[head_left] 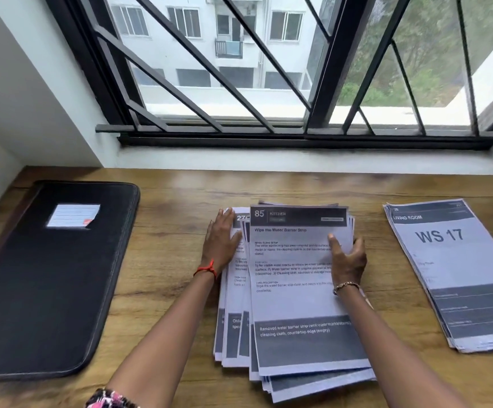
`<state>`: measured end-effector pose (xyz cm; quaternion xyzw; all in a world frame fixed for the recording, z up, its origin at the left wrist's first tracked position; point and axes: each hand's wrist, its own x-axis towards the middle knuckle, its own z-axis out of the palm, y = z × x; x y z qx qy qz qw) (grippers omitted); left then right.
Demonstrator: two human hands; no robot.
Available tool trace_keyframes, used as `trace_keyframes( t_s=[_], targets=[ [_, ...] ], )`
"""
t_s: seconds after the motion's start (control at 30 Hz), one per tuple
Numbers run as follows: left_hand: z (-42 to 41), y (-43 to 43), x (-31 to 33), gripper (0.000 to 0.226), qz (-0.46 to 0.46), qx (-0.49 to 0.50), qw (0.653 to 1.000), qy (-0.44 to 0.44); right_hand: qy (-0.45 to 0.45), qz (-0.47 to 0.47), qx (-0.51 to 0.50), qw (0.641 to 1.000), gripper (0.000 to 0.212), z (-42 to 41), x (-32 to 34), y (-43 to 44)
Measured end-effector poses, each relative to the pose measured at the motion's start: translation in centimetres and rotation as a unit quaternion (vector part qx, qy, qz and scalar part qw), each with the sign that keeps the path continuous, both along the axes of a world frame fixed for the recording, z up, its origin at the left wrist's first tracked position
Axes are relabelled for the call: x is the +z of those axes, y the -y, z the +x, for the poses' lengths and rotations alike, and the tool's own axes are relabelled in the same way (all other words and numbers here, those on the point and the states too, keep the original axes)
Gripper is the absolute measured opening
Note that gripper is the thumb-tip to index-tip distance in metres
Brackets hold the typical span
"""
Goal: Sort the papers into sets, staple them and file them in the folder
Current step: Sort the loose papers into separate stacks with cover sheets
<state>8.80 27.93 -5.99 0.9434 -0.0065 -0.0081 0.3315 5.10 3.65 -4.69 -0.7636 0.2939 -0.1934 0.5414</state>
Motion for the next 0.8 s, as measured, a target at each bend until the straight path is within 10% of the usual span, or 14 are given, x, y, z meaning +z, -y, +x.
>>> trace_keyframes(
  t_s=[0.33, 0.5, 0.8],
  targets=[
    [-0.2, 0.8, -0.9, 0.050, 0.035, -0.013, 0.998, 0.040, -0.004, -0.006, 0.000, 1.000, 0.032, -0.2, 0.3, -0.1],
    [-1.1, 2.1, 0.0, 0.035, -0.167, 0.003, 0.979, 0.118, -0.005, -0.013, -0.006, 1.000, 0.036, -0.3, 0.4, 0.1],
    [-3.1, 2.8, 2.5, 0.050, -0.471, 0.109, 0.872, -0.070, -0.008, -0.021, 0.004, 1.000, 0.027, -0.2, 0.4, 0.0]
  ],
)
